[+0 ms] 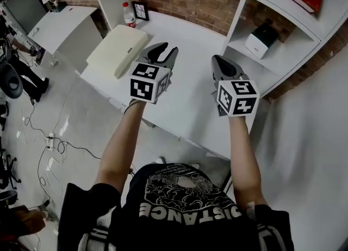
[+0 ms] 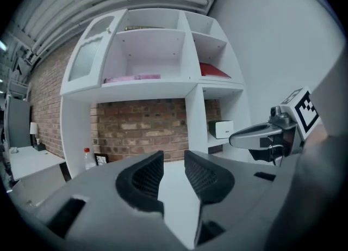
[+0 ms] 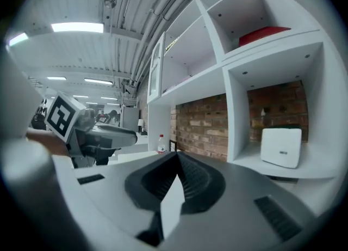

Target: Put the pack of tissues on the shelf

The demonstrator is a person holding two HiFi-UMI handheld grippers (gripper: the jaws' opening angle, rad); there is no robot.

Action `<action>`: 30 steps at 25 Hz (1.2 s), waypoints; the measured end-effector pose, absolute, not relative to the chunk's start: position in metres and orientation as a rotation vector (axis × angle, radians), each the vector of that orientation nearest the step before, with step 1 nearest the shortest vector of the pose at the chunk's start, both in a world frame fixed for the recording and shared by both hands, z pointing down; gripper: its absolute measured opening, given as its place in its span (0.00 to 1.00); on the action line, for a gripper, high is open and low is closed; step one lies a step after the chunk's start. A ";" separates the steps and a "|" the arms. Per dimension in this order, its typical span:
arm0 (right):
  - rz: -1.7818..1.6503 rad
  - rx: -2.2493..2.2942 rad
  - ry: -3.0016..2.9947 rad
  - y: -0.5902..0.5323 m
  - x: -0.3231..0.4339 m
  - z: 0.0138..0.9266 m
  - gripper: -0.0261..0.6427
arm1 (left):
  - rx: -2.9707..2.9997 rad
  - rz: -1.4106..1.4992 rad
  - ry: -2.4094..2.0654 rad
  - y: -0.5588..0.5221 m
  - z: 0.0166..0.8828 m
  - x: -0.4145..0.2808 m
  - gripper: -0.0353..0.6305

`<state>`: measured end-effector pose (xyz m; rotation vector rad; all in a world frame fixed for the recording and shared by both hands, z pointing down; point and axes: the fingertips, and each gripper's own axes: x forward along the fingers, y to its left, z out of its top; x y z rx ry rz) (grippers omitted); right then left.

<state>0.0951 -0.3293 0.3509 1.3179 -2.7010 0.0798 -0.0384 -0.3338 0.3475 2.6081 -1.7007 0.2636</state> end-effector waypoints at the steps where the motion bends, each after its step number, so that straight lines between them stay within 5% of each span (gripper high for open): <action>1: 0.080 1.313 -2.710 -0.328 0.088 0.349 0.04 | 2.604 0.273 -1.714 -0.329 0.348 -0.048 0.22; 14: 0.028 1.263 -2.750 -0.289 -0.002 0.342 0.04 | 2.579 0.294 -1.805 -0.275 0.351 -0.143 0.06; 30: 0.019 1.276 -2.753 -0.274 -0.054 0.342 0.04 | 2.516 0.329 -1.817 -0.247 0.371 -0.217 0.05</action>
